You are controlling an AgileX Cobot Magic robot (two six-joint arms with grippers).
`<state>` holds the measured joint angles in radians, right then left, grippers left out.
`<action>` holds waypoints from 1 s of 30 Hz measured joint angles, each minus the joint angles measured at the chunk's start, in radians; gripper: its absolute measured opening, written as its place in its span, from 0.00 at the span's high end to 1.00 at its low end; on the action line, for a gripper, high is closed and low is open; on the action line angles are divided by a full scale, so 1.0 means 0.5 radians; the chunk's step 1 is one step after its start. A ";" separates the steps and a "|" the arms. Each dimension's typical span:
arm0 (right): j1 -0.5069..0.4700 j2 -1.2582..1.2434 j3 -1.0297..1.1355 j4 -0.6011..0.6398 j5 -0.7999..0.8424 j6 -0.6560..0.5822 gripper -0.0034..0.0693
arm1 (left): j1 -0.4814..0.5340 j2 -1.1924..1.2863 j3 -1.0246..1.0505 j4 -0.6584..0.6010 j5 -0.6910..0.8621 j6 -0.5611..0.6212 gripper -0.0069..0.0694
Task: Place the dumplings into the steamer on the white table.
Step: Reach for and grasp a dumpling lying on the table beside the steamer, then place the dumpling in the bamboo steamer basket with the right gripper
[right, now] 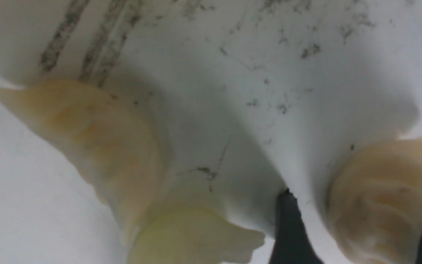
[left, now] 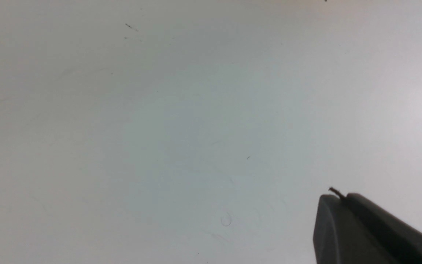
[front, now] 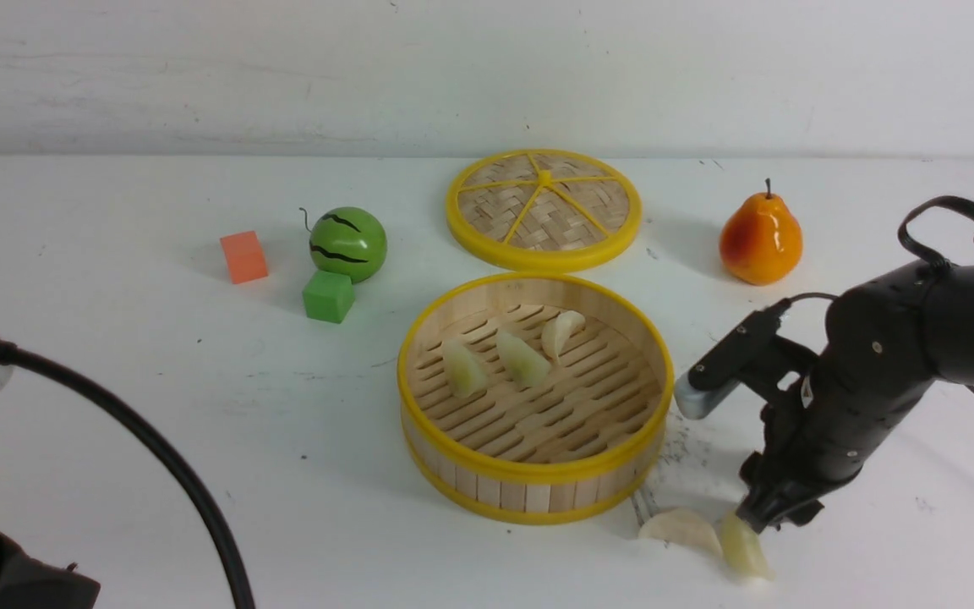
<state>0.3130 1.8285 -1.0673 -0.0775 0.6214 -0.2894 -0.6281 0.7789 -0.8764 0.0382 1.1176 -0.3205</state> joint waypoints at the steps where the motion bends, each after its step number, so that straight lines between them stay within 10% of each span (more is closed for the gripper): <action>1: 0.002 0.000 0.000 0.009 0.004 -0.002 0.49 | 0.000 0.000 0.000 0.000 0.001 0.000 0.90; 5: 0.004 -0.002 -0.003 0.012 0.016 0.015 0.70 | 0.000 0.000 0.000 0.000 0.001 0.001 0.90; 16: 0.202 -0.144 -0.722 0.118 0.536 0.384 0.69 | 0.000 0.000 0.000 0.000 -0.002 0.039 0.89; 30: 0.581 0.420 -1.024 0.417 0.271 0.590 0.66 | 0.000 0.000 0.000 0.000 -0.047 0.067 0.88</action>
<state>0.6036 2.0383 -1.5793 0.1310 0.7571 0.0054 -0.6281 0.7789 -0.8764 0.0382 1.0942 -0.2871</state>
